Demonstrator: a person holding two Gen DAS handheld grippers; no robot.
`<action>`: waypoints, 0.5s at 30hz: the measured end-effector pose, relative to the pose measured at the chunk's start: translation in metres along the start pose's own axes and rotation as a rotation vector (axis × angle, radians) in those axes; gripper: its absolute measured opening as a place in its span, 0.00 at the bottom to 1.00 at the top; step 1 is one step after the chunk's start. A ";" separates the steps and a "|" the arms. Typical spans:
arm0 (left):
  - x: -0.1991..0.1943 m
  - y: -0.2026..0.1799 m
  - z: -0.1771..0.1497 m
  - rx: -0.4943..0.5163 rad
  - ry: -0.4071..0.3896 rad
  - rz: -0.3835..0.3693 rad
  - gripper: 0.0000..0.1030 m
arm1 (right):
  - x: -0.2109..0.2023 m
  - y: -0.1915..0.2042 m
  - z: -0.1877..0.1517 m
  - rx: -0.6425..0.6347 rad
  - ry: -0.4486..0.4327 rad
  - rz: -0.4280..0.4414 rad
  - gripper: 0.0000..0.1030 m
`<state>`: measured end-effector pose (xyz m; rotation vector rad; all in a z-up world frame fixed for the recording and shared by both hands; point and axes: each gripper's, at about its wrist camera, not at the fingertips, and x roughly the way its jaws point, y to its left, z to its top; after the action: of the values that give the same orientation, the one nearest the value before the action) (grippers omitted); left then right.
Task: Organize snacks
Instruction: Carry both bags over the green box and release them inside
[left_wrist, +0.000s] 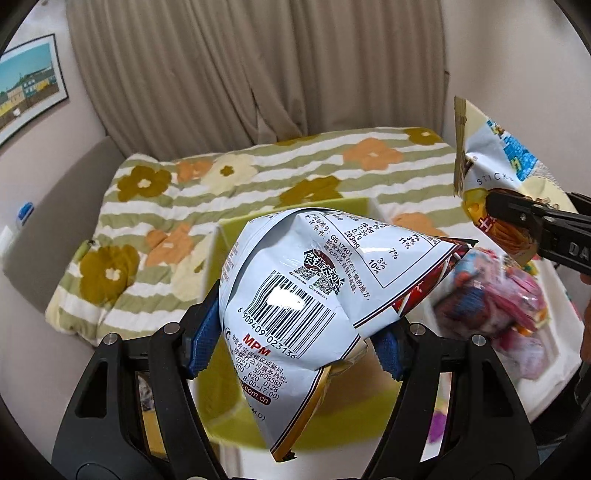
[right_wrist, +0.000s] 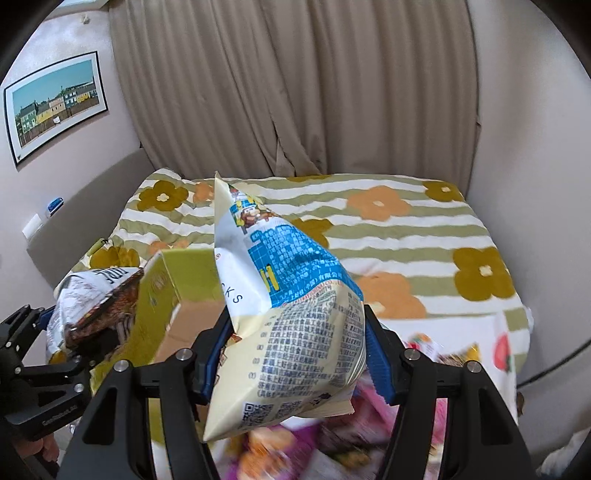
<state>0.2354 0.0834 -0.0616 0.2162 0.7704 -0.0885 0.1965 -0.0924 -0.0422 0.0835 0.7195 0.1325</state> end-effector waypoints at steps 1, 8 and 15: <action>0.007 0.008 0.004 0.003 0.007 -0.004 0.65 | 0.006 0.006 0.004 -0.003 0.002 0.005 0.57; 0.092 0.042 0.030 0.037 0.089 -0.030 0.66 | 0.062 0.051 0.026 -0.008 0.089 -0.013 0.57; 0.146 0.046 0.034 0.055 0.159 -0.064 0.92 | 0.106 0.061 0.026 0.057 0.160 -0.023 0.57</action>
<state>0.3702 0.1205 -0.1322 0.2534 0.9343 -0.1546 0.2867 -0.0170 -0.0844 0.1199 0.8835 0.0975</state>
